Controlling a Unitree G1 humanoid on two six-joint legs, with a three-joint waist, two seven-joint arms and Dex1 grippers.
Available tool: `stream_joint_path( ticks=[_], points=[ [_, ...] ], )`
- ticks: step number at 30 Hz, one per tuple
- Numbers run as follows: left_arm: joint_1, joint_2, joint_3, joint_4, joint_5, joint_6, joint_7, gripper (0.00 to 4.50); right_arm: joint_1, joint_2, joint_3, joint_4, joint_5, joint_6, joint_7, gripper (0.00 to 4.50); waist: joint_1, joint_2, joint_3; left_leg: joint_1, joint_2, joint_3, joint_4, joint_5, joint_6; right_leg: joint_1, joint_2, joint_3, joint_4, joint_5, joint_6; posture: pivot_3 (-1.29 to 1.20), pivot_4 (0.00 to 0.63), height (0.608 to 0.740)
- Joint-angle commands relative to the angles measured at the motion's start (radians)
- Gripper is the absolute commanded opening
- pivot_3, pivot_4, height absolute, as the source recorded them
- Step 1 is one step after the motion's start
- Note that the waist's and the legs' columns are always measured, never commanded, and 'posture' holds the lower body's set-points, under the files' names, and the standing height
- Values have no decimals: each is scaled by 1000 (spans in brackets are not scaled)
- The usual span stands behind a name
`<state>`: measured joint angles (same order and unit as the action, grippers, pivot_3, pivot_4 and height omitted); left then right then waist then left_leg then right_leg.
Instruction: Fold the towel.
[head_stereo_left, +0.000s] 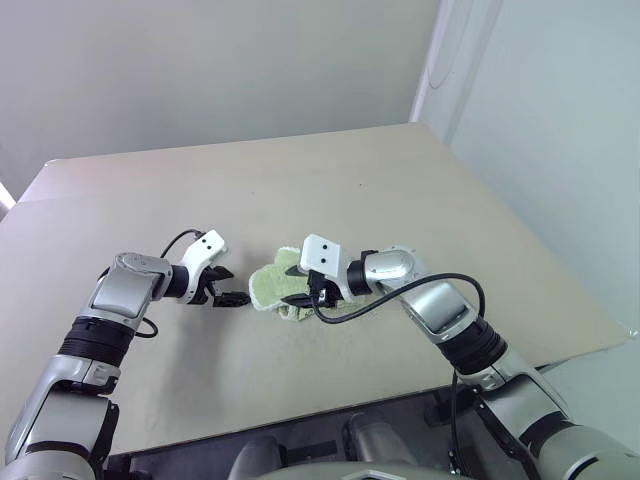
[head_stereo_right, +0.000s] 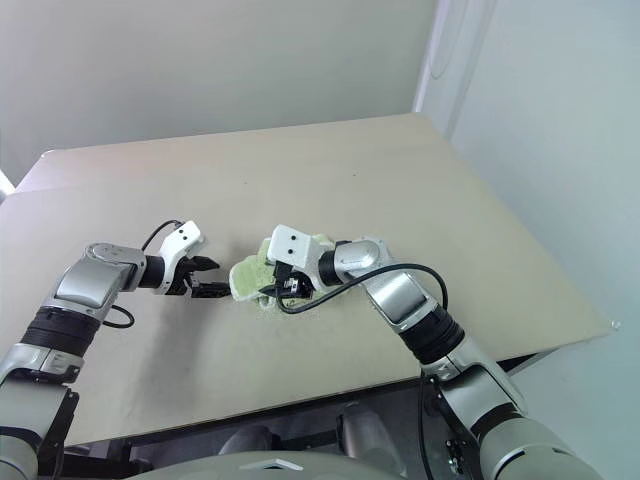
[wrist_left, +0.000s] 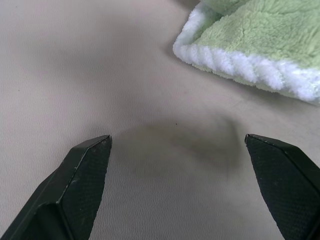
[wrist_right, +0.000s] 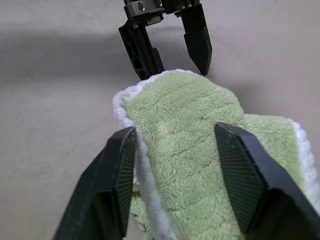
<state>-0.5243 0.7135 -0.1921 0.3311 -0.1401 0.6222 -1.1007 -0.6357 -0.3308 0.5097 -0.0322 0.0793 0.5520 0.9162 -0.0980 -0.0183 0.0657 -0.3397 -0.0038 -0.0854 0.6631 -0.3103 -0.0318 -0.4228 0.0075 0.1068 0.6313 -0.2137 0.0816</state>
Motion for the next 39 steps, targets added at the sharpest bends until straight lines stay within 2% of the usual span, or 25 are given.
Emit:
stream_joint_path(
  ticks=[1,17,20,24,25,31,39],
  points=[
    [-18,7,11,-30,0,-2,0,4500,-25,-10,13,-5,-20,-41,27,2654,0,0,0,0,0,0,0,0,0,0,0,0,0,0,0,0,0,740],
    [-15,2,7,-21,5,-13,4,4500,-36,-22,28,19,-69,-81,87,2654,0,0,0,0,0,0,0,0,0,0,0,0,0,0,0,0,0,740],
    [-17,2,6,-17,8,-16,5,4500,-36,-12,25,25,-78,-88,78,1701,0,0,0,0,0,0,0,0,0,0,0,0,0,0,0,0,0,740],
    [-20,-1,4,-12,11,-21,5,4500,-36,-3,19,28,-79,-94,75,174,0,0,0,0,0,0,0,0,0,0,0,0,0,0,0,0,0,740],
    [-21,-2,3,-11,12,-22,4,4500,-37,0,15,27,-76,-92,74,14,0,0,0,0,0,0,0,0,0,0,0,0,0,0,0,0,0,740],
    [-24,-7,3,-3,18,-27,4,4500,-33,39,-60,-7,-1,9,56,14,1,0,0,0,0,0,0,0,0,0,0,0,0,0,0,0,0,740],
    [-19,-17,3,3,28,-41,14,4500,-53,135,-293,-61,195,416,-83,14,2,0,0,0,0,0,0,0,0,0,0,0,0,0,0,0,0,740]
  ],
)
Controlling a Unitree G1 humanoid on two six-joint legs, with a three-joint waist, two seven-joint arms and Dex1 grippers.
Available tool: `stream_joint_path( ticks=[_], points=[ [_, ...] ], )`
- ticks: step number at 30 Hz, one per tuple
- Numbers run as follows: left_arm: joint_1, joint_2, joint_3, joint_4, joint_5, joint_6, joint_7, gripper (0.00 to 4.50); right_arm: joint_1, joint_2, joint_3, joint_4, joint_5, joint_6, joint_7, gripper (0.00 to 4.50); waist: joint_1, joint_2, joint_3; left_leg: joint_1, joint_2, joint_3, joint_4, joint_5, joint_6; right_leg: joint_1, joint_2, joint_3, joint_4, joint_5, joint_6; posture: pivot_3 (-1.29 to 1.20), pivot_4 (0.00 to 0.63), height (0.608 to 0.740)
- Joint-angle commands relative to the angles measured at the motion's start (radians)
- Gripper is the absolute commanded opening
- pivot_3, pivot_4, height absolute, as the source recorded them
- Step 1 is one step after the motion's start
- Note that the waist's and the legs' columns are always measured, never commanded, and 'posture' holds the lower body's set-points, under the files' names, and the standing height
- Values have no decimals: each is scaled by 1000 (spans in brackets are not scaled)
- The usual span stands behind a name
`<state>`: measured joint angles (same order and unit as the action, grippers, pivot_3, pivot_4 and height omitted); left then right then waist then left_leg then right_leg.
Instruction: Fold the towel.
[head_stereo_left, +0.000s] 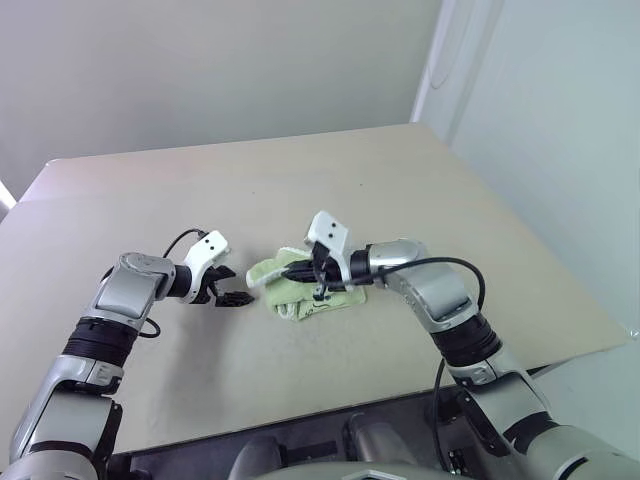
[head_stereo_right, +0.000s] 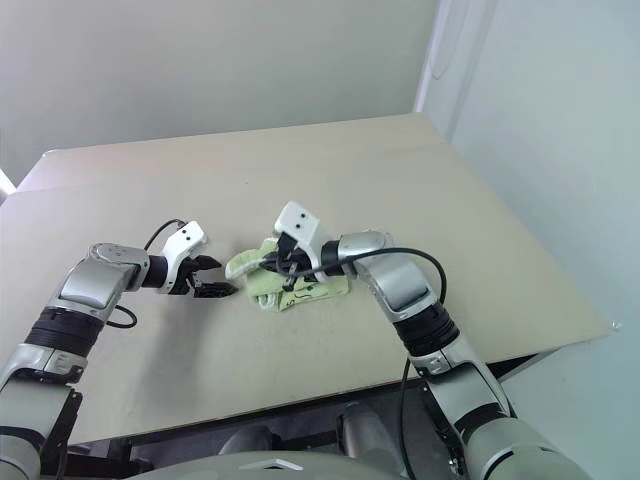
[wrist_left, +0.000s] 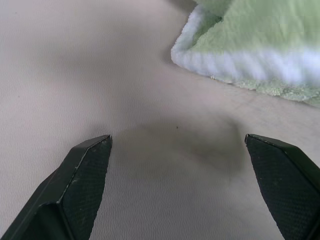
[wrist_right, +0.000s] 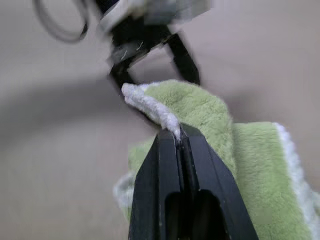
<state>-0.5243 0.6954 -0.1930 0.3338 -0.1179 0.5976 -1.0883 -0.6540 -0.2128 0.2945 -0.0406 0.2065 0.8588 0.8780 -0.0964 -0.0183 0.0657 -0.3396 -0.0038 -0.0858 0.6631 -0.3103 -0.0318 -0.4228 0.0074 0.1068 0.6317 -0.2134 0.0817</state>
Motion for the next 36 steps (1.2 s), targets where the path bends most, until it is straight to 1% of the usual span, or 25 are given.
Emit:
stream_joint_path(
  ticks=[1,2,6,9,14,17,19,22,25,32,36],
  points=[
    [-19,1,4,1,6,-16,1,4500,-36,18,-91,-58,79,143,-60,14,0,0,0,0,0,0,0,0,0,0,0,0,0,0,0,0,0,740],
    [-19,0,5,3,6,-17,1,4500,-37,18,-97,-60,87,163,-72,14,0,0,0,0,0,0,0,0,0,0,0,0,0,0,0,0,0,740],
    [-22,-1,4,11,8,-23,3,4500,-44,61,-188,-52,144,306,-168,14,0,0,0,0,0,0,0,0,0,0,0,0,0,0,0,0,0,740],
    [-26,-1,5,23,9,-32,2,4500,-63,122,-333,-29,209,452,-246,14,-1,0,0,0,0,0,0,0,0,0,0,0,0,0,0,0,0,740],
    [-32,-5,2,36,11,-38,2,4500,-90,205,-490,-44,291,565,-331,14,-1,1,0,0,0,0,0,0,0,0,0,0,0,1,1,0,0,740],
    [-36,-8,-2,40,13,-41,-2,4500,-151,261,-597,26,295,633,-416,14,-3,3,1,0,0,0,0,0,0,0,0,0,0,1,1,0,0,740],
    [-42,-12,-4,46,16,-44,-3,4500,-191,283,-656,102,262,644,-495,14,-4,3,1,0,0,0,0,0,0,0,0,0,0,1,1,0,0,740],
    [-47,-17,-5,52,19,-47,-5,4500,-213,280,-691,174,221,649,-584,14,-2,3,0,0,0,0,0,0,0,0,0,0,0,1,1,0,0,740],
    [-45,-18,-5,47,20,-45,-5,4500,-194,267,-689,192,200,669,-635,14,-2,4,1,-1,0,0,-1,0,0,-1,-1,0,-1,1,1,0,0,740],
    [-31,-11,1,42,22,-49,-5,4500,-153,274,-773,136,172,745,-730,14,-5,5,1,-1,0,0,-2,0,0,-1,-1,0,-1,1,1,0,0,740],
    [-32,-12,-2,44,24,-50,-5,4500,-127,311,-825,99,172,756,-796,14,-7,5,1,-1,0,0,-2,0,0,-1,-1,0,-1,1,1,0,0,740]
  ],
)
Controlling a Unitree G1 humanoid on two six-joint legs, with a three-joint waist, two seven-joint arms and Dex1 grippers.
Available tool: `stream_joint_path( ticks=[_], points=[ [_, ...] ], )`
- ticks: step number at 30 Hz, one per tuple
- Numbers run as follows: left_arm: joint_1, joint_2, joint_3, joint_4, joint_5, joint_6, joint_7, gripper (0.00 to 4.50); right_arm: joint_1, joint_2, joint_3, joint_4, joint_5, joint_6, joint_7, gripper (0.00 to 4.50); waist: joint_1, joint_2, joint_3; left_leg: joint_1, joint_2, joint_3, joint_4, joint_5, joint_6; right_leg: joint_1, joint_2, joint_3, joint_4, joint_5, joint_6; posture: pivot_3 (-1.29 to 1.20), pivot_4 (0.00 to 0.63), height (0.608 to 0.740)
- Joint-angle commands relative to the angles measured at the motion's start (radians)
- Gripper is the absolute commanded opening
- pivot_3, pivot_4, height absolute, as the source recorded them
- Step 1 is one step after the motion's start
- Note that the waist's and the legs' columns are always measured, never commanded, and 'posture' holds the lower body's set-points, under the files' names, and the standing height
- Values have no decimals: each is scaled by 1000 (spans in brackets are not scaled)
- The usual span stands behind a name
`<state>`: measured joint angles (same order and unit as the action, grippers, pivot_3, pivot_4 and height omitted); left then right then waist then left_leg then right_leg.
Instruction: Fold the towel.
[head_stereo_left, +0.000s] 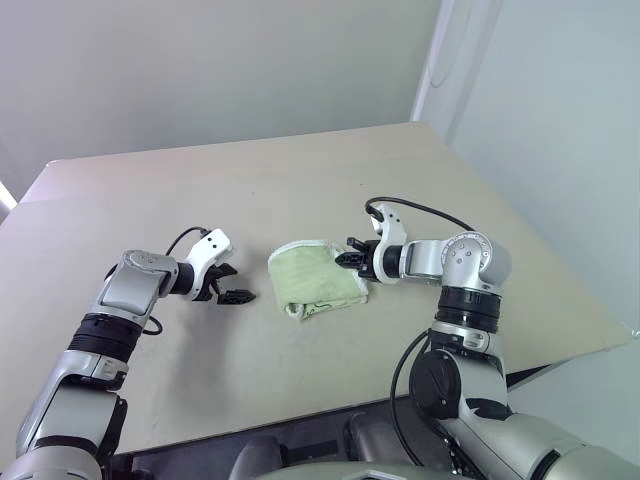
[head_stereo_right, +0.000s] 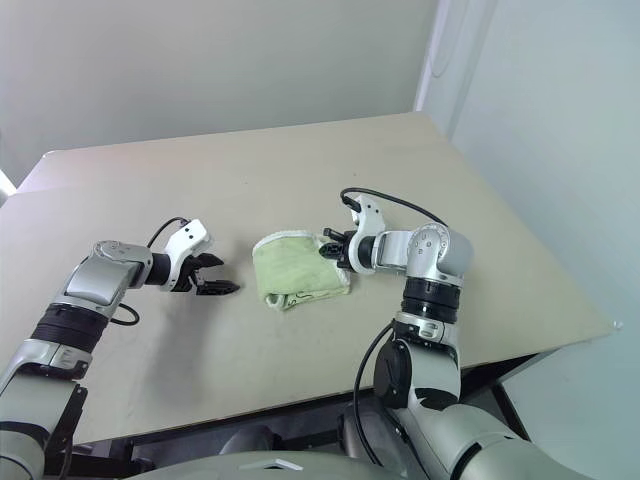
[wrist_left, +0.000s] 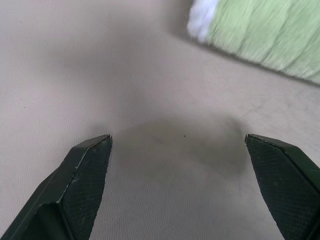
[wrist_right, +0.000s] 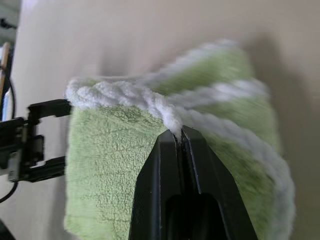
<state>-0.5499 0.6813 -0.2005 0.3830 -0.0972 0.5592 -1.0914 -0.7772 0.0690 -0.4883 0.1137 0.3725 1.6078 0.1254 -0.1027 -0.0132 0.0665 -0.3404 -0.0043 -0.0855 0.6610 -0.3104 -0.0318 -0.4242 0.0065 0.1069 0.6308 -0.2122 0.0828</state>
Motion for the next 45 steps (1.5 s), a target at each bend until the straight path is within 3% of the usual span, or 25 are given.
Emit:
stream_joint_path(
  ticks=[1,4,9,18,25,30,38,45],
  points=[
    [-8,1,3,-3,5,-13,-2,4500,-3,39,-65,-58,-4,7,-65,14,0,0,0,0,0,0,0,0,0,0,0,0,0,0,0,0,0,740],
    [-13,-4,-2,3,9,-19,-2,4500,-3,53,-97,-59,-42,7,-119,14,1,1,0,0,0,0,0,0,0,0,0,0,0,0,0,0,0,740],
    [-25,-14,-5,20,10,-30,-7,4500,31,11,37,-129,10,-12,-36,14,0,4,0,0,0,0,-1,0,0,0,0,0,-1,0,0,0,0,740],
    [-24,-4,17,47,8,-56,-13,4500,115,-87,232,-319,94,-58,114,3119,0,5,0,0,0,0,-1,0,0,0,0,0,-1,-1,-1,0,0,740],
    [-20,12,66,52,-20,-90,-22,4500,211,-273,448,-407,45,-386,223,3119,-7,4,0,0,0,0,-1,0,0,0,0,0,-2,-2,-3,0,0,740],
    [44,-4,136,-20,-81,-207,-30,4500,238,-280,490,-387,46,-575,289,3119,-21,4,0,1,0,0,-6,0,0,-1,0,0,-3,-2,-1,0,0,740],
    [130,-13,257,-178,-251,-192,-81,4500,265,-322,664,-265,-10,-812,462,3119,-19,4,1,0,1,1,-11,0,0,-3,0,0,-5,-2,1,0,0,740],
    [179,-36,282,-227,-284,-218,-55,4500,254,-260,761,-42,-85,-1006,524,3119,-21,4,0,1,1,1,-11,0,0,-2,0,0,-4,-2,1,0,0,740]
  ],
)
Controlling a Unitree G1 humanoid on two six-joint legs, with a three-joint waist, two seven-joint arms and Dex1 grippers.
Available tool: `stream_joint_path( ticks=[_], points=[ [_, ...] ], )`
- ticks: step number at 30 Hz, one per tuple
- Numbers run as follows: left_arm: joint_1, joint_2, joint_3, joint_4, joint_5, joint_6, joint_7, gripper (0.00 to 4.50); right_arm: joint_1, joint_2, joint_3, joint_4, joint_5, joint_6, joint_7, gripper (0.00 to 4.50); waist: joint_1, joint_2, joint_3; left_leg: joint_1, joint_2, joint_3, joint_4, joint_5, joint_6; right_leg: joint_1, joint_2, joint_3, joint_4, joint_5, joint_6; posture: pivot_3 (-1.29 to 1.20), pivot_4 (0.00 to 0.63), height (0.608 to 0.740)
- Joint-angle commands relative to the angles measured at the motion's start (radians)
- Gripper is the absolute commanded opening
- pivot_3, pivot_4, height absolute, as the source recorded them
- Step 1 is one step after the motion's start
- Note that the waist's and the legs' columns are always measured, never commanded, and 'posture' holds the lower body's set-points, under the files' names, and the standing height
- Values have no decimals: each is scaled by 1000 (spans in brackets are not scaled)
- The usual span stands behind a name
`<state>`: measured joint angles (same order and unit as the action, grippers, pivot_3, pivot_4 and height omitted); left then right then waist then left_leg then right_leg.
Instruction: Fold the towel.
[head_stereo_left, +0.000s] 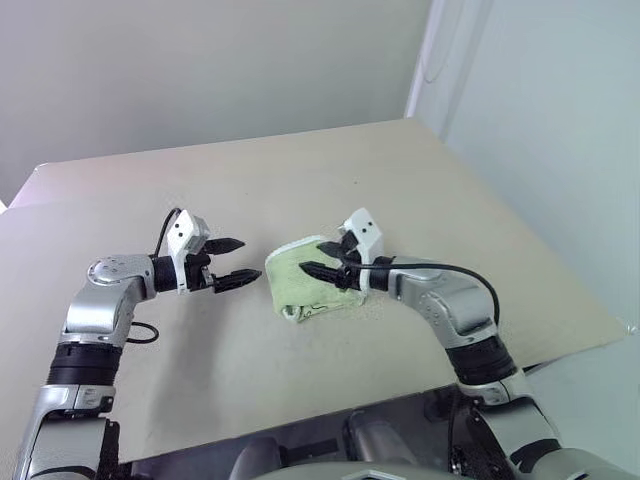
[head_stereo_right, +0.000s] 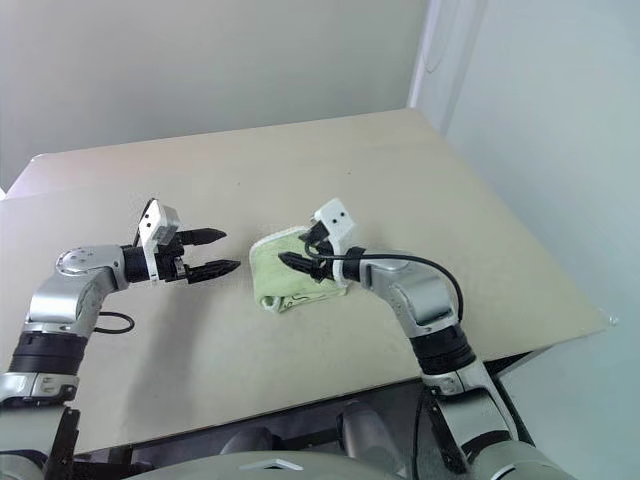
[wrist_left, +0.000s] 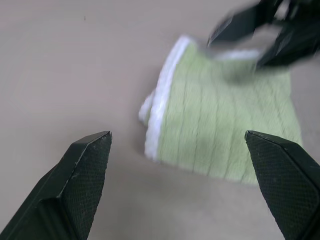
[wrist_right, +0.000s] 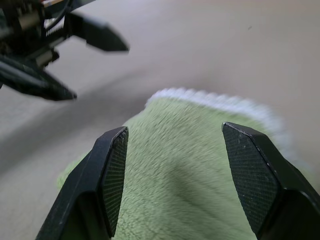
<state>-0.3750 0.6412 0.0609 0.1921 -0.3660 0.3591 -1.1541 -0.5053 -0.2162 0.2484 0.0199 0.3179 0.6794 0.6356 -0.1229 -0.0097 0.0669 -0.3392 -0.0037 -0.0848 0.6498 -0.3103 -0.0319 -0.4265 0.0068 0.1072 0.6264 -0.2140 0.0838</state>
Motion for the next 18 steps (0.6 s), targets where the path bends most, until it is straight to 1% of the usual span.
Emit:
stream_joint_path(
  ticks=[1,6,9,11,14,18],
  points=[
    [9,2,19,-39,-16,-17,11,4500,-16,40,35,87,-41,-99,15,3119,-1,0,0,0,0,0,0,0,0,0,0,0,0,0,0,0,0,740],
    [29,-5,12,-64,-25,-11,18,4500,9,74,160,350,-211,-237,-18,3119,0,-1,0,0,0,0,0,0,0,0,0,0,0,0,0,0,0,740],
    [31,-6,7,-54,-17,-28,19,4500,18,79,181,424,-265,-269,-28,3119,-4,-5,-5,3,0,0,0,0,0,3,0,0,1,0,0,0,0,740],
    [32,-7,4,-44,-12,-39,17,4500,16,82,168,425,-270,-267,-31,3119,-4,-5,-5,7,0,0,0,0,0,6,0,0,2,-2,-3,0,0,740],
    [29,-10,-5,-27,-6,-55,16,4500,13,77,129,366,-240,-254,-9,3119,-4,-5,-4,21,0,0,0,0,0,20,0,0,1,-4,-6,0,0,740],
    [19,-16,-18,-5,4,-73,13,4500,16,53,66,237,-171,-211,48,3119,0,-5,-4,20,0,-1,0,0,-1,20,0,0,0,-4,-6,0,0,740]
  ],
)
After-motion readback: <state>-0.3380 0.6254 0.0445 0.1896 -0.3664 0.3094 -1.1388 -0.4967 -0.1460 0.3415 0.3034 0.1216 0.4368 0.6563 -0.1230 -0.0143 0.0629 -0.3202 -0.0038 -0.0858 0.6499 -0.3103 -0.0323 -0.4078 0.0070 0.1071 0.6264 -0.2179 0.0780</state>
